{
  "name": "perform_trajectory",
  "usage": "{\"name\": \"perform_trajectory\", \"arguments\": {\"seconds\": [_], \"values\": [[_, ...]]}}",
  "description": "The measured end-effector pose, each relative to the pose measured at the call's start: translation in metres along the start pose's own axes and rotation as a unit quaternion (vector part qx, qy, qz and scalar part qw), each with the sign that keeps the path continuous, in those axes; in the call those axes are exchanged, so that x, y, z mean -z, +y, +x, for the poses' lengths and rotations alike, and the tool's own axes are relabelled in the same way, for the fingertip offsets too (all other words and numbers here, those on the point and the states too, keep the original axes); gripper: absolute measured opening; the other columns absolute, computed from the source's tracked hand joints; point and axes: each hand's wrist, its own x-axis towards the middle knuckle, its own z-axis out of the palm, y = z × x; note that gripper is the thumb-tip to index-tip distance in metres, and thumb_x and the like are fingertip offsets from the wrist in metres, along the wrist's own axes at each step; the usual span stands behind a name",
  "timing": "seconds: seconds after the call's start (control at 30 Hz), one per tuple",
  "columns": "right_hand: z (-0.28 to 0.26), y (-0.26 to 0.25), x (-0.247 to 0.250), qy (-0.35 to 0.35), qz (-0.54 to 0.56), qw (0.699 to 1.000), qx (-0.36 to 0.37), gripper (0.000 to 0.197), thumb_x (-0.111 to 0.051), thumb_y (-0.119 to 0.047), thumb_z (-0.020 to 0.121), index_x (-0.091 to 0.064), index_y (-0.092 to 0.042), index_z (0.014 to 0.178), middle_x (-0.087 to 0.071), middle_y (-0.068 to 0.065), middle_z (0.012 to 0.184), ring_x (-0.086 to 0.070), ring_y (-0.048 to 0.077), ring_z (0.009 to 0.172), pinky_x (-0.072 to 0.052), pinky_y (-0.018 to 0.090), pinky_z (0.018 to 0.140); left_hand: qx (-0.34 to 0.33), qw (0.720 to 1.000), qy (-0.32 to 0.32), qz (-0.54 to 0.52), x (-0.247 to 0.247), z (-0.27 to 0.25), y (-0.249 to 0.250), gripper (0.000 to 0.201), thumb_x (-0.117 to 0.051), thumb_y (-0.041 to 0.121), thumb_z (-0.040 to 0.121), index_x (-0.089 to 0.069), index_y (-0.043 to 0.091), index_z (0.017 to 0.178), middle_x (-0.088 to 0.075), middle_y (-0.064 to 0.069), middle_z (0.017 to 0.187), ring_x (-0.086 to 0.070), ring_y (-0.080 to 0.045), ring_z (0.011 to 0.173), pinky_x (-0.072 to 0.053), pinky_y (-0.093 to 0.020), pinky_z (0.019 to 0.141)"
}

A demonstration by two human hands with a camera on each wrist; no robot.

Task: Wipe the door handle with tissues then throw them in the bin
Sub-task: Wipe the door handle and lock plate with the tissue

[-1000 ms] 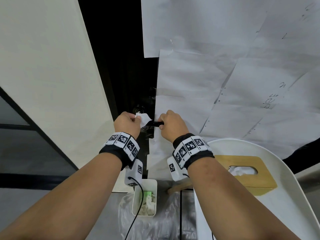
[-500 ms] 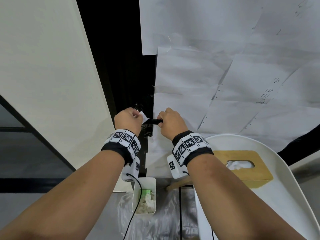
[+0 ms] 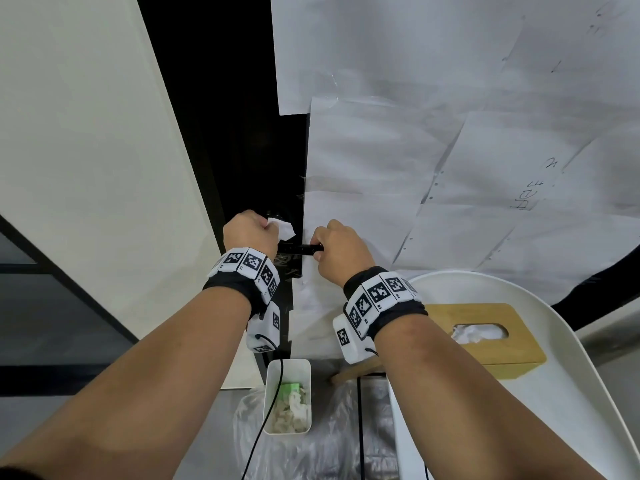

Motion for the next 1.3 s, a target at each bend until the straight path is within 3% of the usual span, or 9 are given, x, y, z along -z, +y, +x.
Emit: {"name": "perform_trajectory", "arguments": {"seconds": [0.13, 0.27, 0.7, 0.8, 0.93, 1.0, 1.07, 1.17, 1.3], "values": [[0.001, 0.000, 0.000, -0.005, 0.004, 1.000, 0.000, 0.014, -0.057, -0.012, 0.087, -0.062, -0.013, 0.100, -0.052, 0.008, 0.102, -0.052, 0.026, 0.094, -0.042, 0.032, 0.070, -0.004, 1.000, 0.013, -0.013, -0.001, -0.002, -0.001, 0.022, -0.059, 0.023, 0.090, -0.067, 0.004, 0.096, -0.069, -0.013, 0.091, -0.062, -0.026, 0.081, -0.039, -0.025, 0.063], [0.001, 0.001, 0.001, -0.006, 0.003, 1.000, 0.000, 0.014, -0.057, -0.012, 0.087, -0.061, -0.013, 0.101, -0.053, 0.008, 0.102, -0.052, 0.026, 0.093, -0.042, 0.032, 0.070, -0.006, 0.999, 0.033, -0.028, -0.002, -0.002, -0.004, 0.015, -0.056, 0.017, 0.089, -0.065, 0.005, 0.092, -0.068, -0.011, 0.086, -0.052, -0.018, 0.066, -0.032, -0.020, 0.047], [0.000, -0.001, -0.001, 0.004, -0.004, 1.000, -0.003, 0.015, -0.057, -0.011, 0.088, -0.061, -0.013, 0.101, -0.053, 0.008, 0.101, -0.052, 0.027, 0.094, -0.037, 0.030, 0.069, -0.084, 0.996, -0.005, -0.028, 0.004, -0.013, -0.009, 0.020, -0.054, 0.007, 0.089, -0.068, 0.019, 0.095, -0.067, -0.007, 0.093, -0.063, -0.021, 0.078, -0.052, -0.028, 0.063], [-0.002, -0.001, -0.001, 0.008, -0.003, 1.000, -0.003, 0.015, -0.056, -0.012, 0.089, -0.062, -0.013, 0.103, -0.052, 0.008, 0.102, -0.052, 0.026, 0.094, -0.037, 0.030, 0.069, -0.081, 0.996, -0.027, -0.035, 0.005, -0.017, -0.010, 0.024, -0.052, 0.007, 0.090, -0.070, 0.019, 0.098, -0.067, -0.003, 0.099, -0.059, -0.014, 0.078, -0.047, -0.021, 0.063], [-0.004, -0.001, -0.001, 0.008, 0.001, 1.000, -0.004, 0.016, -0.055, -0.014, 0.090, -0.062, -0.012, 0.104, -0.052, 0.008, 0.103, -0.051, 0.026, 0.095, -0.036, 0.030, 0.070, -0.106, 0.991, -0.035, -0.074, 0.005, -0.021, -0.014, 0.019, -0.056, 0.014, 0.090, -0.071, 0.005, 0.095, -0.057, -0.003, 0.116, -0.052, -0.002, 0.078, -0.033, 0.002, 0.062], [-0.004, -0.001, 0.000, 0.008, 0.004, 1.000, -0.004, 0.016, -0.055, -0.014, 0.090, -0.062, -0.012, 0.104, -0.052, 0.008, 0.103, -0.051, 0.026, 0.096, -0.036, 0.030, 0.070, -0.109, 0.990, -0.031, -0.078, 0.005, -0.022, -0.015, 0.018, -0.056, 0.010, 0.089, -0.071, 0.004, 0.097, -0.055, -0.004, 0.119, -0.054, -0.005, 0.086, -0.035, 0.000, 0.068], [-0.005, -0.001, 0.000, 0.008, 0.004, 1.000, -0.006, 0.015, -0.055, -0.014, 0.090, -0.062, -0.013, 0.104, -0.052, 0.007, 0.103, -0.050, 0.026, 0.096, -0.035, 0.030, 0.070, -0.095, 0.993, -0.026, -0.068, 0.008, -0.022, -0.015, 0.018, -0.058, 0.013, 0.086, -0.070, 0.012, 0.098, -0.062, -0.003, 0.110, -0.058, -0.011, 0.089, -0.039, -0.010, 0.068], [-0.004, -0.001, -0.001, 0.009, 0.004, 1.000, -0.007, 0.015, -0.055, -0.014, 0.090, -0.062, -0.013, 0.103, -0.052, 0.007, 0.102, -0.051, 0.026, 0.095, -0.036, 0.030, 0.070, -0.076, 0.995, -0.021, -0.059, 0.013, -0.021, -0.012, 0.015, -0.062, 0.023, 0.085, -0.073, 0.015, 0.090, -0.070, -0.003, 0.086, -0.058, -0.012, 0.070, -0.035, -0.011, 0.054], [-0.004, -0.001, -0.001, 0.010, 0.005, 1.000, -0.008, 0.015, -0.056, -0.015, 0.090, -0.062, -0.013, 0.103, -0.051, 0.006, 0.102, -0.050, 0.025, 0.095, -0.038, 0.031, 0.070, -0.051, 0.997, -0.049, -0.026, 0.013, -0.019, -0.008, 0.016, -0.060, 0.019, 0.082, -0.072, 0.010, 0.076, -0.071, -0.006, 0.076, -0.059, -0.019, 0.066, -0.042, -0.022, 0.059]]}}
